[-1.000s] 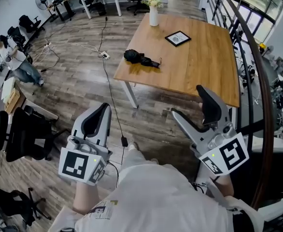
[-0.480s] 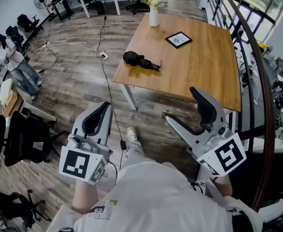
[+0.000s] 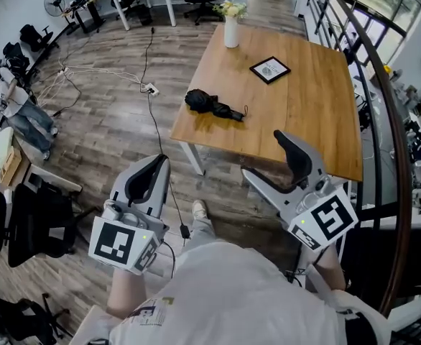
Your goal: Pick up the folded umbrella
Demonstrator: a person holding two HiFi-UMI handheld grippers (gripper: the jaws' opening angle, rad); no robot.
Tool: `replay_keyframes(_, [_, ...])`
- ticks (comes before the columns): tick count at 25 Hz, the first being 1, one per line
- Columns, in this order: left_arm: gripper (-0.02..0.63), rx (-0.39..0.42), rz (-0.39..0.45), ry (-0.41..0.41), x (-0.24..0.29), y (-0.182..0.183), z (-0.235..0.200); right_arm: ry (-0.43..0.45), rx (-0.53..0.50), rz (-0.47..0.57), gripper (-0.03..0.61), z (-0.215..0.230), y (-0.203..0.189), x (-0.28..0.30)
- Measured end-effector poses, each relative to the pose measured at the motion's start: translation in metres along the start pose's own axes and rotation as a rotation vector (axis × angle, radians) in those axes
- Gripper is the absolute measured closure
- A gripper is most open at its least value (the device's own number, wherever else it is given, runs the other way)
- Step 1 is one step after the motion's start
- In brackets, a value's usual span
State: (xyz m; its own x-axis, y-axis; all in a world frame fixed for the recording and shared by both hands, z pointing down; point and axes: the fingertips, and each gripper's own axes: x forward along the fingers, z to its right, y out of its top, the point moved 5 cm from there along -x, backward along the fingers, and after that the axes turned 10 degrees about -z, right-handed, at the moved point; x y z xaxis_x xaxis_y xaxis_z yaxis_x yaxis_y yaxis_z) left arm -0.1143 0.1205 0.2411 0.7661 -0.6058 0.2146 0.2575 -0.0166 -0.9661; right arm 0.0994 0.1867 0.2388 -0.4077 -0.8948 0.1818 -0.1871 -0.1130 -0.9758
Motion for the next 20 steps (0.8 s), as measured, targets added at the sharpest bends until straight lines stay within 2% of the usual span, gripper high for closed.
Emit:
replay_keyframes(9, [0.591,-0.021,-0.051,-0.048,0.084,-0.013,-0.114,0.006,-0.015,-0.133,0.215,0.047,-0.006,0.139])
replay_keyframes(14, [0.591,-0.041,-0.116,-0.090,0.140,-0.041,-0.183,0.102,0.029,-0.221,0.204,0.067,-0.025,0.233])
replay_keyframes(20, [0.590,-0.073,-0.216,-0.126,0.207,-0.080,-0.264,0.094,0.072,-0.382,0.202,0.096,-0.061,0.348])
